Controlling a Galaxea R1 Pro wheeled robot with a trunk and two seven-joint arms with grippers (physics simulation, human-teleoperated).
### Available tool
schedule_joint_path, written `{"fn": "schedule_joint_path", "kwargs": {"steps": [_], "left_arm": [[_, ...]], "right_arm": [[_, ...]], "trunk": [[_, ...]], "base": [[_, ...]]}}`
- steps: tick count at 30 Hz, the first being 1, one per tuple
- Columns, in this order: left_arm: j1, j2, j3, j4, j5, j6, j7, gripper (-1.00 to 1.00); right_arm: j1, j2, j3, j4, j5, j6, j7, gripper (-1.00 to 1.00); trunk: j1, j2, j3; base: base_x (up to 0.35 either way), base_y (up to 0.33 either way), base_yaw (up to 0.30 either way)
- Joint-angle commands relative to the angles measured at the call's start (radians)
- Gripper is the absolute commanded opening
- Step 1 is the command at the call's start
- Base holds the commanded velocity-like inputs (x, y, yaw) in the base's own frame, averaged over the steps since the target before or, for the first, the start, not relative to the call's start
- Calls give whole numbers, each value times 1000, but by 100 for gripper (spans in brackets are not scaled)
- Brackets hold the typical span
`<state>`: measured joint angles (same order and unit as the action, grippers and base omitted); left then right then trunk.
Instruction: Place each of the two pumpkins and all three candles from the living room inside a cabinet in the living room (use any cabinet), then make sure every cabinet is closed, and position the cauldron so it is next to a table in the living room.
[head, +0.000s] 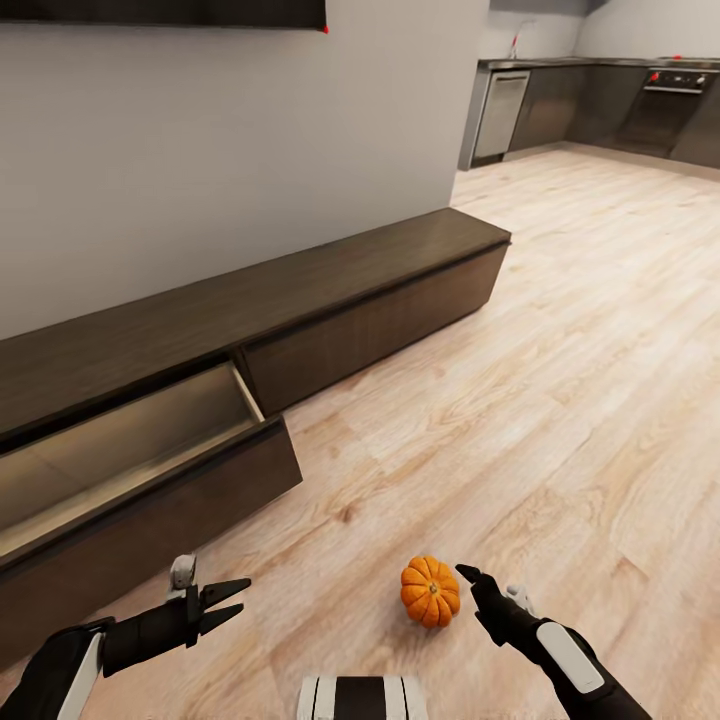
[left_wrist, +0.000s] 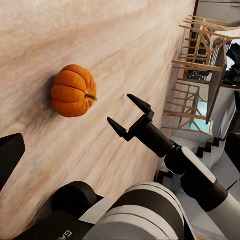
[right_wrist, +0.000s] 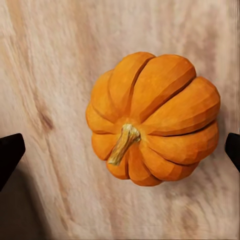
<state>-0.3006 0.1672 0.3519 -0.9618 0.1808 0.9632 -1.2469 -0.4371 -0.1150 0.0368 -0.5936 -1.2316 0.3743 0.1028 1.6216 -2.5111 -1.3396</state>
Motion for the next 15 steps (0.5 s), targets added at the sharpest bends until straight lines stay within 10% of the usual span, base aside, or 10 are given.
{"fn": "schedule_joint_path", "kwargs": {"steps": [1,15], "left_arm": [[0,0,0,0,0,0,0,100],[0,0,0,0,0,0,0,100]], "right_arm": [[0,0,0,0,0,0,0,100],[0,0,-2,0,0,0,0,100]], "trunk": [[0,0,-4],[6,-3,-50]], "base": [[0,0,0],[0,0,0]]}}
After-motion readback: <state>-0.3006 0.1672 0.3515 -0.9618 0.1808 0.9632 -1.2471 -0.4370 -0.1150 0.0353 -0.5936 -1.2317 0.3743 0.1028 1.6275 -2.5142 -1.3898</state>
